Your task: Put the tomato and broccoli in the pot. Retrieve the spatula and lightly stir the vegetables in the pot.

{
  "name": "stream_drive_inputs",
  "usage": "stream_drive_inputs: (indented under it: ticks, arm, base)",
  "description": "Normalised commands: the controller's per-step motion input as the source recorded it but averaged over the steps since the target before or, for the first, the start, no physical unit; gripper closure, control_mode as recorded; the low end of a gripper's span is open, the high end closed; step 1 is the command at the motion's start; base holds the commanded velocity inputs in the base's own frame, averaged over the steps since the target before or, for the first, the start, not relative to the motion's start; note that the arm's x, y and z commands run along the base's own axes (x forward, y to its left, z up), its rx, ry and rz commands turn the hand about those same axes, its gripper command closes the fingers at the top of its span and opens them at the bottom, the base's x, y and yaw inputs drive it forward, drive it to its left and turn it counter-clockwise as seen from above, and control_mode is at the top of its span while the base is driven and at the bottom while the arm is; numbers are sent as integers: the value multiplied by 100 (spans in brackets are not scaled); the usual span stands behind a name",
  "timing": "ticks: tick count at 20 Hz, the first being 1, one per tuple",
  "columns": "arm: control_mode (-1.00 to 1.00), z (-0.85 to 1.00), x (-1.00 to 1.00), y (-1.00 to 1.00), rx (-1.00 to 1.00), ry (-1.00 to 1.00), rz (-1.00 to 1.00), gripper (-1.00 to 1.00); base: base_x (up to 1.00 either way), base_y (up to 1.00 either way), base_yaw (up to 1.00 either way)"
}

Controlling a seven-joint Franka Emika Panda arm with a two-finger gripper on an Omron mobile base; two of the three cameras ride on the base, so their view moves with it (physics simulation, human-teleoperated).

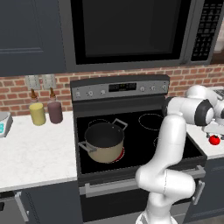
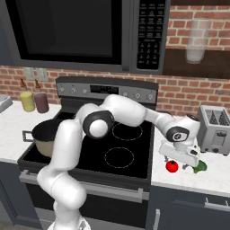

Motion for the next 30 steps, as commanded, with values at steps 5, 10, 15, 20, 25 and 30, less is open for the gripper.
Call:
stream_drive_inputs:
  ticks: [5,10,15,20,25,30]
  arm:
    - [-100,-30,-3,1,0,2,0,-100]
    - [-100,-35,-18,33,0,2,0,-100]
    - [-100,-45,-19,45,0,3,0,-100]
    - [-100,-44,-12,31,0,1,0,-100]
    - [-100,-38,-2,20,0,1,0,100]
    - [-100,-27,-1,4,0,5,0,100]
  base:
    - [0,0,0]
    - [0,0,0]
    - [0,0,0]
    - [0,0,0]
    - [0,0,0]
    - [0,0,0]
